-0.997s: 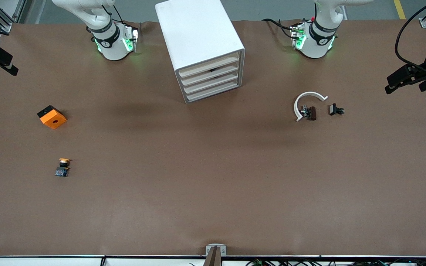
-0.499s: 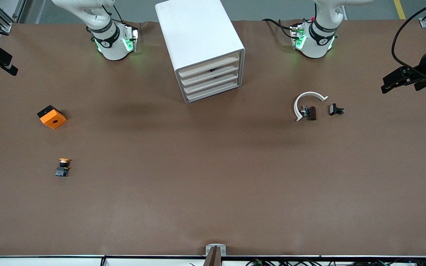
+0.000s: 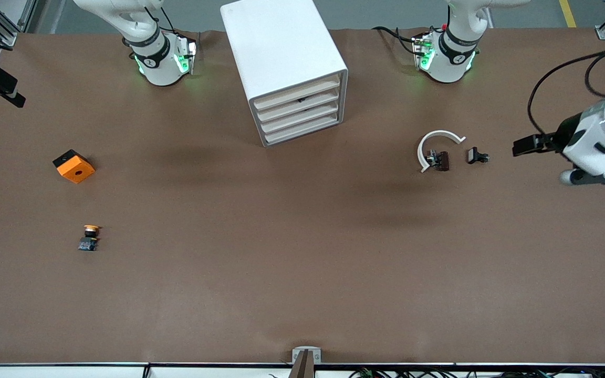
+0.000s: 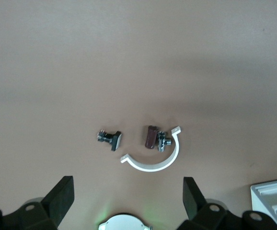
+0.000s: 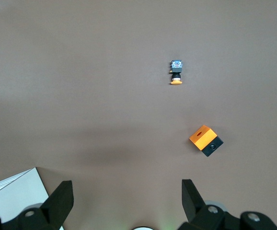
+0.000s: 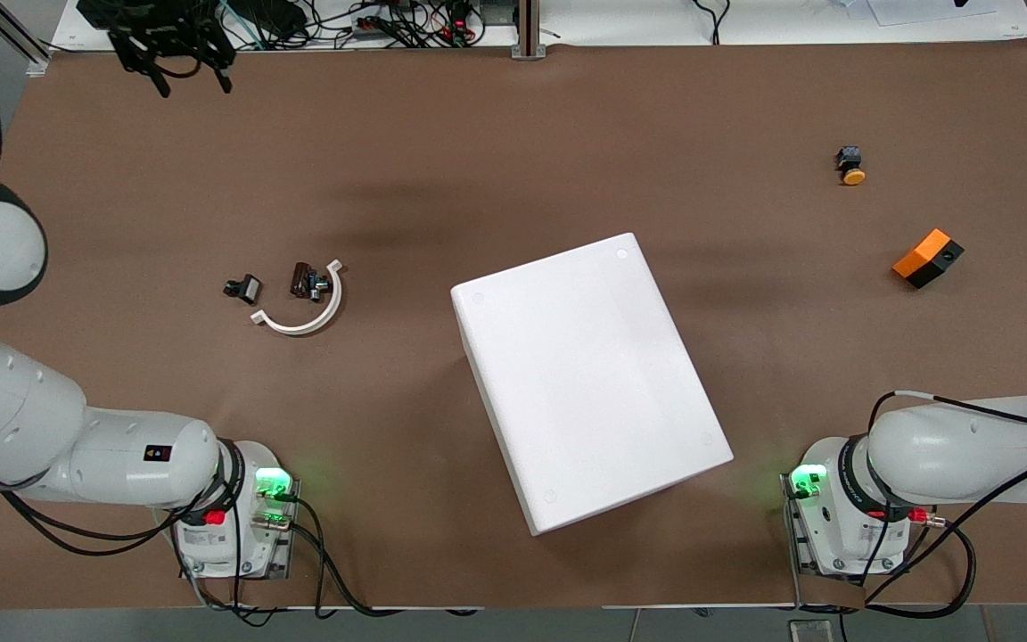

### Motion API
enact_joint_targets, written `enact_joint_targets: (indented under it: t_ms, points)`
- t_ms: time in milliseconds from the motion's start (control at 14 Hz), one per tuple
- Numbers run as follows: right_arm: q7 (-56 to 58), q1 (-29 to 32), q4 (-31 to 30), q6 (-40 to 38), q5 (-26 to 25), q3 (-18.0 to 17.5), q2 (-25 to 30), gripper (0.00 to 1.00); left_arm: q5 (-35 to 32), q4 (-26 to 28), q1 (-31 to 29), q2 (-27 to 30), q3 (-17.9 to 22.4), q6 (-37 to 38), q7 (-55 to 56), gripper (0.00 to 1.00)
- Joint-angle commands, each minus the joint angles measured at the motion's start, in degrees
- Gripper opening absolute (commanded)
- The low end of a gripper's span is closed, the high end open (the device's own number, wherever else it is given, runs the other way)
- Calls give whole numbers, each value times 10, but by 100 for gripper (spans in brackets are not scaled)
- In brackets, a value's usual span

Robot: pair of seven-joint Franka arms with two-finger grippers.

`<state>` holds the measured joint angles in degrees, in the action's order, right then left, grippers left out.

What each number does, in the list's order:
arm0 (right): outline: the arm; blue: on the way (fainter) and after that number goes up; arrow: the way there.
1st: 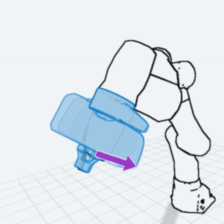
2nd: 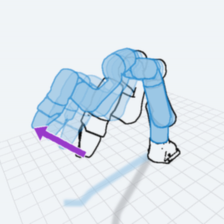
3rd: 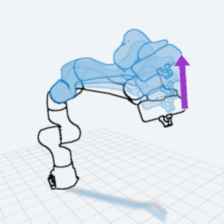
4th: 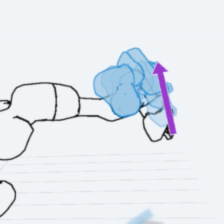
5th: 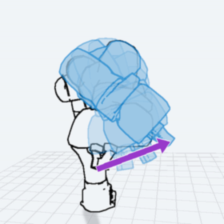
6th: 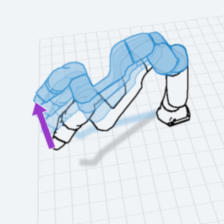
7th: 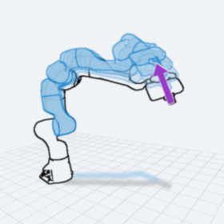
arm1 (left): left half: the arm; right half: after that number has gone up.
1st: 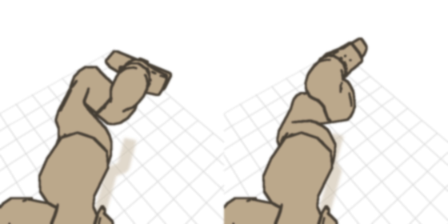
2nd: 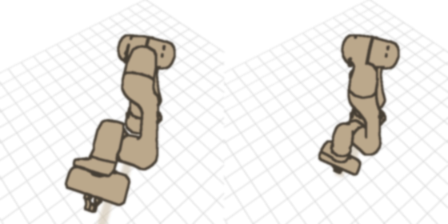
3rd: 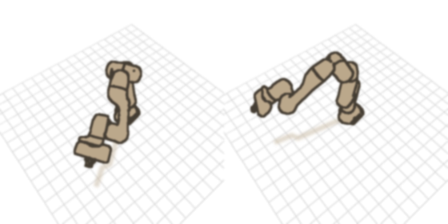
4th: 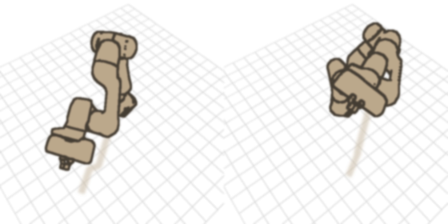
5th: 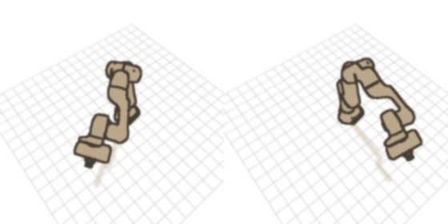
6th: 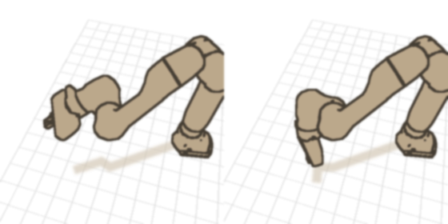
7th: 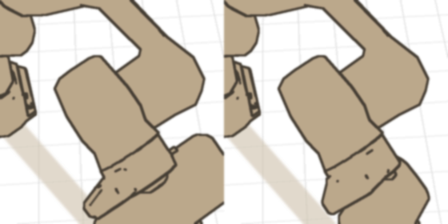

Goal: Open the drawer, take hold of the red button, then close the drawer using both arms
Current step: 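Move the left gripper toward the white cabinet's drawer front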

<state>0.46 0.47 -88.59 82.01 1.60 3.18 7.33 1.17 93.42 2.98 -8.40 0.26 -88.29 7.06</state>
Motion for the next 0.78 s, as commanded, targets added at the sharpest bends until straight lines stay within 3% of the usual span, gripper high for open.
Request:
enact_joint_targets:
  t_ms: [0,427,712]
  points:
    - [7,7,-18,8,1,-2,16,100,6,-5,1,-42,-24,-35,32,100]
    - [7,7,-13,7,1,-2,15,100,-2,-9,34,-123,-52,-130,160,100]
    - [6,8,-4,1,1,-3,11,100,5,-31,72,-154,-56,-134,307,100]
